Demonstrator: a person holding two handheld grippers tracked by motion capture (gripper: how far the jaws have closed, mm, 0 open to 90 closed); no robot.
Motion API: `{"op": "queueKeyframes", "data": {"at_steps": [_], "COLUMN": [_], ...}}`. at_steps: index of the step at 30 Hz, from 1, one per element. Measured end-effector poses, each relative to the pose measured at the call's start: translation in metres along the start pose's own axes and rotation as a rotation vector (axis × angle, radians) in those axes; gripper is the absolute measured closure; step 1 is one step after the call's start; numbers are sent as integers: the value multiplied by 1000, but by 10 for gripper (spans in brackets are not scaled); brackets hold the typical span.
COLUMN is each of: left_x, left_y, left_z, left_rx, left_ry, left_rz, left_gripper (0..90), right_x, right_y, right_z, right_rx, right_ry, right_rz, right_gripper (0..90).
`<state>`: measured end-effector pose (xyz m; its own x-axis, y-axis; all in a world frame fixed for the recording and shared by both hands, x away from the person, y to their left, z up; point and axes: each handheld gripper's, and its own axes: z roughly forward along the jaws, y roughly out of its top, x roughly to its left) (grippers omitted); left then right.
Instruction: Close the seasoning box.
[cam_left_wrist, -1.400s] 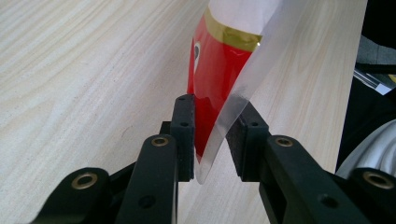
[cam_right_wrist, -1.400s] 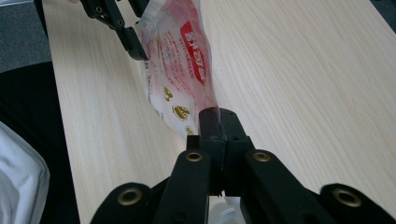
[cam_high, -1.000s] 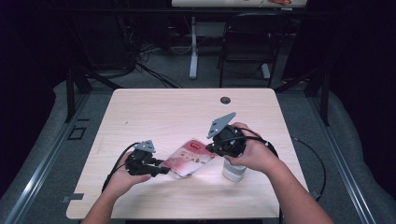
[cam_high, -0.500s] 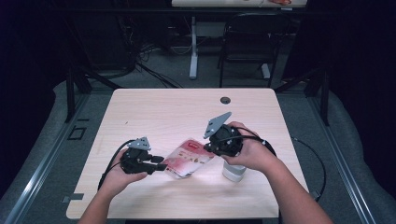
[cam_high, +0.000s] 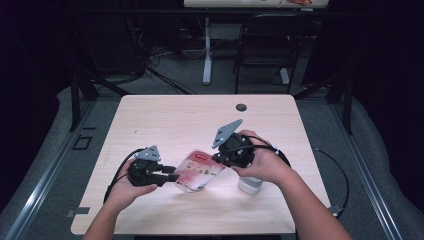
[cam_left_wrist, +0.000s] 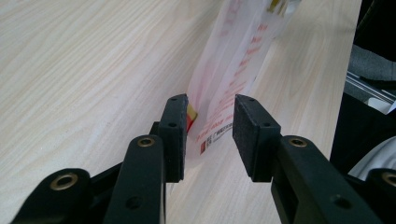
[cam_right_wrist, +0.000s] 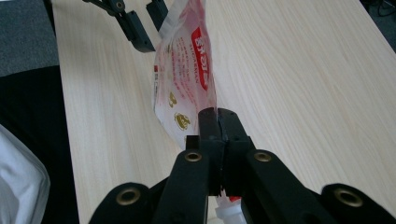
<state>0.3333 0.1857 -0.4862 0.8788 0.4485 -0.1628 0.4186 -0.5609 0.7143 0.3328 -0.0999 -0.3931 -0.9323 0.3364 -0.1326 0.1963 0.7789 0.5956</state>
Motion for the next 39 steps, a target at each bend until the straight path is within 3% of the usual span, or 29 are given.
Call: {"op": "queueKeyframes", "data": {"at_steps": [23,39], "left_x": [-2,-1], "left_y": [1,-4], "left_z": [-7,-14], "left_rx": [-14,-16], "left_ry": [2,-7], "left_rz": [6,-2], "left_gripper": [651,651], "right_x": [12,18], "right_y": [31,39], "right_z": [19,20], "right_rx": [-85,-137], "right_ry": [81,104], "right_rz": [-16,-3], "right_gripper": [860,732]}}
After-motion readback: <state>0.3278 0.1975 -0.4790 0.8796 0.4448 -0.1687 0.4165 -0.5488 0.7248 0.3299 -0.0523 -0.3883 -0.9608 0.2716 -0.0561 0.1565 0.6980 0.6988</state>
